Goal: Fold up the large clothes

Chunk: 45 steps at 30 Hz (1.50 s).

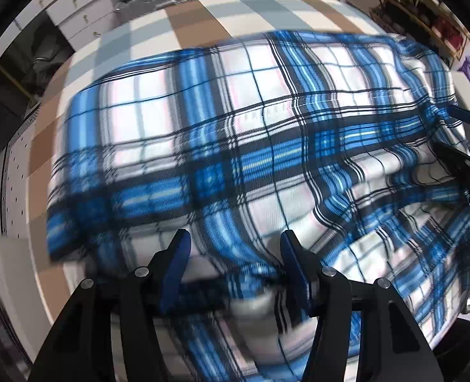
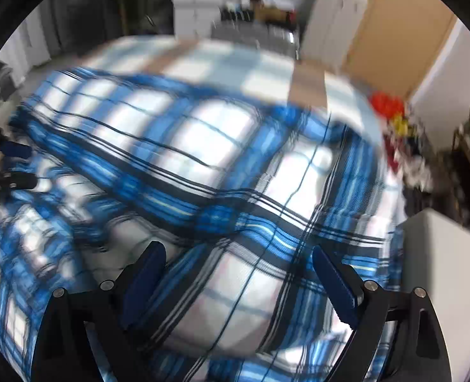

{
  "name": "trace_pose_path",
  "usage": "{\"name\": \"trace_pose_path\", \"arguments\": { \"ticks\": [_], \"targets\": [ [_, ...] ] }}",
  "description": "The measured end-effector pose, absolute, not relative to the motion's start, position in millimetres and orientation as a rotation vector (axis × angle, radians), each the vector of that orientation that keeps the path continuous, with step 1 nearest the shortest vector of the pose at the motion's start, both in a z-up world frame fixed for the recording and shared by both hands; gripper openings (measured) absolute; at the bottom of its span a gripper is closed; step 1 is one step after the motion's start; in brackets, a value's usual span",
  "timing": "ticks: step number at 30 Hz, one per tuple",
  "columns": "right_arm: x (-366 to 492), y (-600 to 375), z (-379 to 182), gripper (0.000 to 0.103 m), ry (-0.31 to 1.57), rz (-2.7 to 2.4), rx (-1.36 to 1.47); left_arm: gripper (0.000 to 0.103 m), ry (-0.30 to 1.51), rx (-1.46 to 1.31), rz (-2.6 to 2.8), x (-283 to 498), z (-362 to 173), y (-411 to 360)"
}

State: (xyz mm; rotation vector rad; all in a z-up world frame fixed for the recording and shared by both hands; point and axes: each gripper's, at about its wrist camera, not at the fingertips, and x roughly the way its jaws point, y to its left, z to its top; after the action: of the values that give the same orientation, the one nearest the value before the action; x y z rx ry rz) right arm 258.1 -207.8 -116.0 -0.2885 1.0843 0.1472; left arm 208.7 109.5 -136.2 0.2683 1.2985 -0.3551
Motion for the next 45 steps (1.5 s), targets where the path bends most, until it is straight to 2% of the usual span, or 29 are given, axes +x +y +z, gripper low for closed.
{"name": "trace_pose_path", "arguments": {
  "ticks": [2, 4, 7, 10, 15, 20, 26, 30, 33, 36, 41, 45],
  "targets": [
    [241.9, -204.6, -101.7, 0.095, 1.032, 0.179, -0.225, 0.053, 1.251, 0.221, -0.374, 194.7, -121.5, 115.4],
    [232.8, -195.0, -110.4, 0.095, 1.08, 0.22, -0.216, 0.053, 1.229, 0.173, -0.4, 179.9, -117.1, 120.5],
    [224.6, -187.4, -142.3, 0.095, 1.169, 0.195, -0.291, 0.053, 1.272, 0.171, -0.413, 166.5, -131.8, 117.3],
    [215.7, -195.7, -145.7, 0.095, 1.18, 0.182, -0.222, 0.053, 1.274, 0.156, -0.402, 154.4, -150.7, 118.1],
    [213.1, -210.0, -107.8, 0.093, 1.109, 0.202, -0.148, 0.054, 1.258, -0.017, -0.392, 150.7, -145.4, 140.3],
    [244.9, -217.2, -67.2, 0.095, 1.031, 0.148, -0.135, 0.054, 1.156, -0.08, -0.431, 180.3, -90.0, 133.4],
    [321.8, -223.0, -73.0, 0.095, 1.101, 0.088, -0.191, 0.054, 1.125, 0.025, -0.379, 236.1, -60.5, 99.3],
    [346.3, -229.7, -95.9, 0.095, 1.133, 0.023, -0.252, 0.054, 1.237, 0.093, -0.338, 289.0, -86.8, 89.9],
    [362.2, -238.3, -143.5, 0.095, 1.282, -0.023, -0.295, 0.054, 1.389, -0.051, -0.499, 313.4, -111.5, 71.0],
    [360.8, -251.8, -153.4, 0.1, 1.289, -0.003, -0.247, 0.054, 1.365, 0.061, -0.508, 308.6, -132.4, 53.0],
    [367.3, -266.6, -147.6, 0.099, 1.346, 0.037, -0.18, 0.054, 1.388, 0.047, -0.501, 303.0, -133.9, 64.0],
    [361.2, -242.3, -116.6, 0.099, 1.204, 0.105, -0.186, 0.054, 1.273, 0.093, -0.419, 300.4, -103.9, 87.5]
  ]
}}
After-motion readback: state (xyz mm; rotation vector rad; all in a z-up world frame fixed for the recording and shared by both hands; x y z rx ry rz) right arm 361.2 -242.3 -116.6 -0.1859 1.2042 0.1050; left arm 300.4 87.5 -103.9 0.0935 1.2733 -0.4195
